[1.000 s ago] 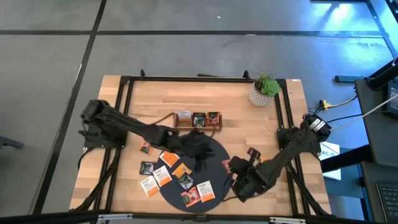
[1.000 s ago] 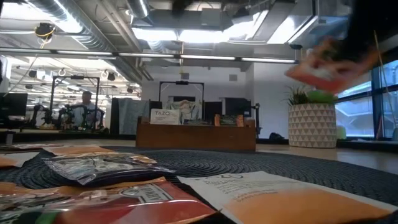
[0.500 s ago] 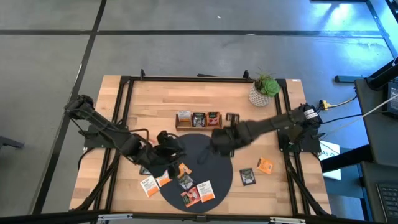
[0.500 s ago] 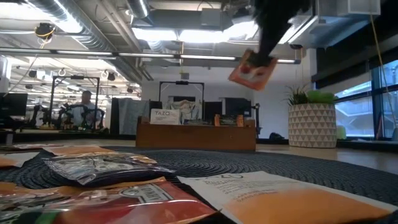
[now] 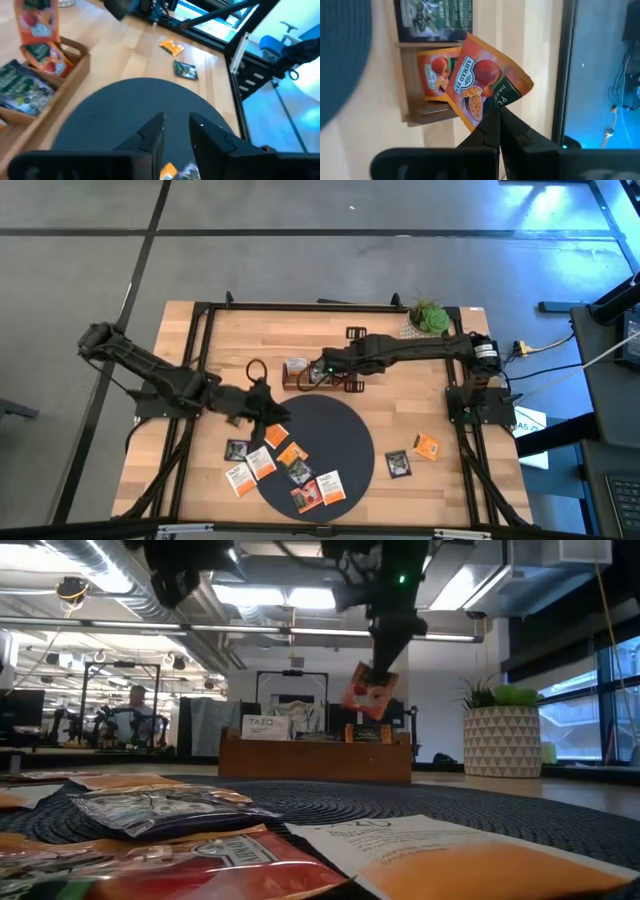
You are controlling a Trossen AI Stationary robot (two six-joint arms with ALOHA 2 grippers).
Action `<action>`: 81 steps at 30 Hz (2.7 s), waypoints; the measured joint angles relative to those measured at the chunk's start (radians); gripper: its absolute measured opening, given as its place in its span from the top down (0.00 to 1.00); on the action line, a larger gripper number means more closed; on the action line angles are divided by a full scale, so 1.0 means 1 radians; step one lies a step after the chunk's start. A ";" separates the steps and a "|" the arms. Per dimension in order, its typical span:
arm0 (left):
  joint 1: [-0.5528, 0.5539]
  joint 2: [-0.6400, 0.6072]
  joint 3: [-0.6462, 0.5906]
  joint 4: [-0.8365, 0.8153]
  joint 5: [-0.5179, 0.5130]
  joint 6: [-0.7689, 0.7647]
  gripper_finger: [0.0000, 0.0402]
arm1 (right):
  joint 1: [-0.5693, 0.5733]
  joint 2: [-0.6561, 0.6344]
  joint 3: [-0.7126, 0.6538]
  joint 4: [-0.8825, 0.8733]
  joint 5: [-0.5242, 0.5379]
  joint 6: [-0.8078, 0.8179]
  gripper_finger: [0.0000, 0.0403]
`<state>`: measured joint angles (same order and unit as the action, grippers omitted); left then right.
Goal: Pick & Place Tea
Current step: Put the orange tea bag into the right of the wooden organizer, then put the violet tea bag into the middle of the wooden organizer
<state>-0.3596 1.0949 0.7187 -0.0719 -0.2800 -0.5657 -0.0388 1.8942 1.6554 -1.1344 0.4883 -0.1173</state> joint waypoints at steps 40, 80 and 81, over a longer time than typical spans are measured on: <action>0.251 -0.022 -0.048 0.002 0.178 0.169 0.79 | -0.016 0.124 0.000 0.003 0.049 -0.251 0.77; 0.090 0.991 0.733 0.422 0.376 0.138 0.79 | 0.961 -0.190 -0.371 0.166 -0.080 1.741 0.73; 0.088 1.030 0.774 0.415 0.380 0.130 0.79 | 0.979 -0.189 -0.385 0.168 -0.080 1.787 0.73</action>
<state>-0.2712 2.1252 1.4927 0.3435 0.0999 -0.4353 0.9398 1.7051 1.2708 -0.9663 0.4082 1.6699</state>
